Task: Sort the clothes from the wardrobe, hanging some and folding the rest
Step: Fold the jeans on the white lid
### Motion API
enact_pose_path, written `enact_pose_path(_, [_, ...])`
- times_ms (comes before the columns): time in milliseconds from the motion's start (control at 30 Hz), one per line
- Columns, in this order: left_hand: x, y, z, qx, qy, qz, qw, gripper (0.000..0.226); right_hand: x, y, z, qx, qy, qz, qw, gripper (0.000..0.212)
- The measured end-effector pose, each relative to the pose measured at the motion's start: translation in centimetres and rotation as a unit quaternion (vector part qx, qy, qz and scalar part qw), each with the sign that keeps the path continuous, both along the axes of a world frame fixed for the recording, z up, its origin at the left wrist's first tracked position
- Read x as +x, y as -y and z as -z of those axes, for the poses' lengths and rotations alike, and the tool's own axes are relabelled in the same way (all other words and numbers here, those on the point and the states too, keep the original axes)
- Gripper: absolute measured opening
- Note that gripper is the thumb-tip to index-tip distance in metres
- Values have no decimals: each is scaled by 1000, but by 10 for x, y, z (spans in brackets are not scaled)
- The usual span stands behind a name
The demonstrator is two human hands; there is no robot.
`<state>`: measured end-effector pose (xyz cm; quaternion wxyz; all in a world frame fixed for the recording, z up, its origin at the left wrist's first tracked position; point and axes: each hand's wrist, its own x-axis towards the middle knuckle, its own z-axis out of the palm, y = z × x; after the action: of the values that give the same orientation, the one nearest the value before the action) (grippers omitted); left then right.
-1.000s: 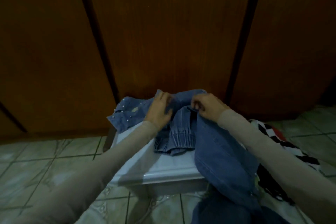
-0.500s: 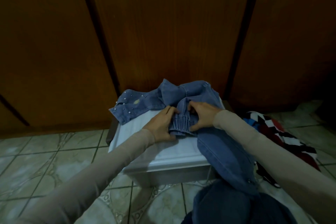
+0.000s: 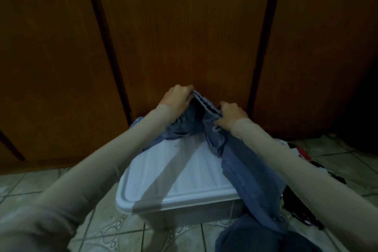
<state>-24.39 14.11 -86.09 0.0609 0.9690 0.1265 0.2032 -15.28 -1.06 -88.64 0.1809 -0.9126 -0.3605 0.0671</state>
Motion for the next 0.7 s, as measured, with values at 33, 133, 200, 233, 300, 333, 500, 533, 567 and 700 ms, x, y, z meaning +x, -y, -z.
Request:
enact_pose_path(33, [3, -3, -12, 33, -7, -10, 999, 21, 5, 4, -13, 16, 9, 20, 1000, 44])
enact_pose_path(133, [14, -4, -47, 148, -23, -40, 988, 22, 21, 14, -50, 60, 48, 81, 994, 35])
enact_pose_path(200, [23, 1, -68, 223, -22, -51, 973, 23, 30, 19, -70, 62, 103, 108, 987, 33])
enact_pose_path(233, [28, 4, -77, 252, -15, -54, 966, 23, 33, 22, -80, 62, 141, 122, 981, 32])
enact_pose_path(300, [37, 11, -95, 271, 10, -56, 961, 23, 40, 28, -100, 93, 212, 155, 960, 29])
enact_pose_path(333, [41, 13, -105, 260, 18, -49, 964, 24, 44, 31, -110, 117, 241, 171, 948, 28])
enact_pose_path(500, [60, 22, -139, 132, -49, 25, 990, 30, 70, 54, -155, 141, 372, 227, 889, 30])
enact_pose_path(533, [63, 23, -143, 114, -62, 29, 991, 31, 76, 59, -159, 149, 362, 233, 890, 30])
enact_pose_path(567, [67, 23, -147, 112, -71, 24, 991, 32, 82, 63, -161, 168, 337, 237, 896, 29])
enact_pose_path(700, [73, 23, -164, 225, -26, -82, 970, 35, 97, 62, -162, 331, 183, 220, 899, 25])
